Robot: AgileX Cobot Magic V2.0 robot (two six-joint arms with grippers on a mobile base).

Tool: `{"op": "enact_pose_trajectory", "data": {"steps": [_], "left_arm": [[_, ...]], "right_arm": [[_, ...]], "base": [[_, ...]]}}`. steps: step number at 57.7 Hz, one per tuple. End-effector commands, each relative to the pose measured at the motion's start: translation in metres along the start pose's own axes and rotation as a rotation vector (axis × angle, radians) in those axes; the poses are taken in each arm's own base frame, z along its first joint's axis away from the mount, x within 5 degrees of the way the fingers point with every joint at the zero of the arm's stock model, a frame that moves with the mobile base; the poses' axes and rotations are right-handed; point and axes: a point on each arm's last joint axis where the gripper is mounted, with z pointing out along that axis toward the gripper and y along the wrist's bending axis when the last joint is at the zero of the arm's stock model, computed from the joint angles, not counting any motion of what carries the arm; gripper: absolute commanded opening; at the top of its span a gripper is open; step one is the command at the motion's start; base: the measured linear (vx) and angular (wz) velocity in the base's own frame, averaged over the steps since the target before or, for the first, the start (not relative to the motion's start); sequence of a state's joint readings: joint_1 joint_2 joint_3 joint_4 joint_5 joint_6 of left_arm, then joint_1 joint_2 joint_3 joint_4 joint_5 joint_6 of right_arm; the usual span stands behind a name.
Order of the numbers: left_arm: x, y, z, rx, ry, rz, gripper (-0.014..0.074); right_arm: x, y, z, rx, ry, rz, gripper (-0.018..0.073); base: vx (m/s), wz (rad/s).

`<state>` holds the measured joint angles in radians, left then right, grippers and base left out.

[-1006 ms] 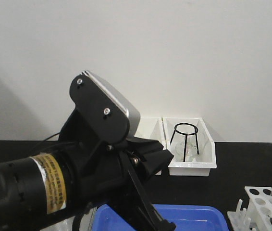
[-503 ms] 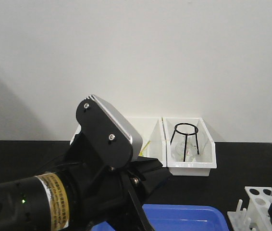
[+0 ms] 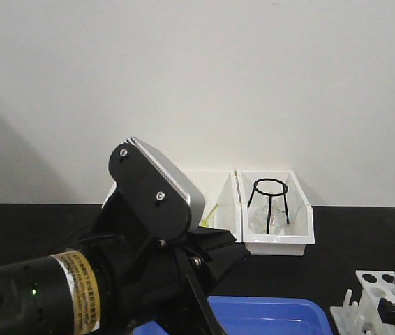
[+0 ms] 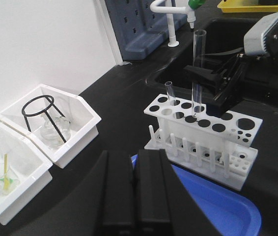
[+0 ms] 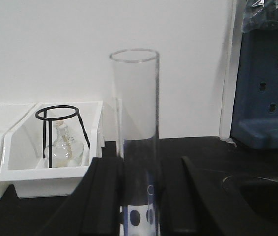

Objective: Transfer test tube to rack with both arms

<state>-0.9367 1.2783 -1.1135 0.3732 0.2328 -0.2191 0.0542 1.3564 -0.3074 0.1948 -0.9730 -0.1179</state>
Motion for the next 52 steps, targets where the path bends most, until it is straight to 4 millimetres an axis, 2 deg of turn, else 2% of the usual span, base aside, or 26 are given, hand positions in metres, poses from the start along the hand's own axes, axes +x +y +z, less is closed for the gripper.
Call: {"op": "enact_pose_trajectory", "data": {"steps": [1,10,21,52], "left_arm": [[-0.021,0.002,-0.012,0.009,-0.131,-0.017,-0.0006],[-0.021,0.002,-0.012,0.009,-0.131,-0.017,-0.0006],[-0.021,0.002,-0.012,0.009,-0.131,-0.017,-0.0006],[-0.021,0.002,-0.012,0.009,-0.130,-0.016,-0.0006]], "right_arm": [[-0.024,0.000,0.006,0.002,-0.157,0.001,-0.0007],[-0.028,0.001,0.012,-0.004,-0.163,0.026,-0.0006],[-0.025,0.001,0.013,-0.005,-0.140,0.027,-0.0006],[0.026,0.003,0.031,0.010,0.004,0.053,-0.0006]], "base": [[0.00,0.00],[0.00,0.00],[0.00,0.00],[0.00,0.00]]}}
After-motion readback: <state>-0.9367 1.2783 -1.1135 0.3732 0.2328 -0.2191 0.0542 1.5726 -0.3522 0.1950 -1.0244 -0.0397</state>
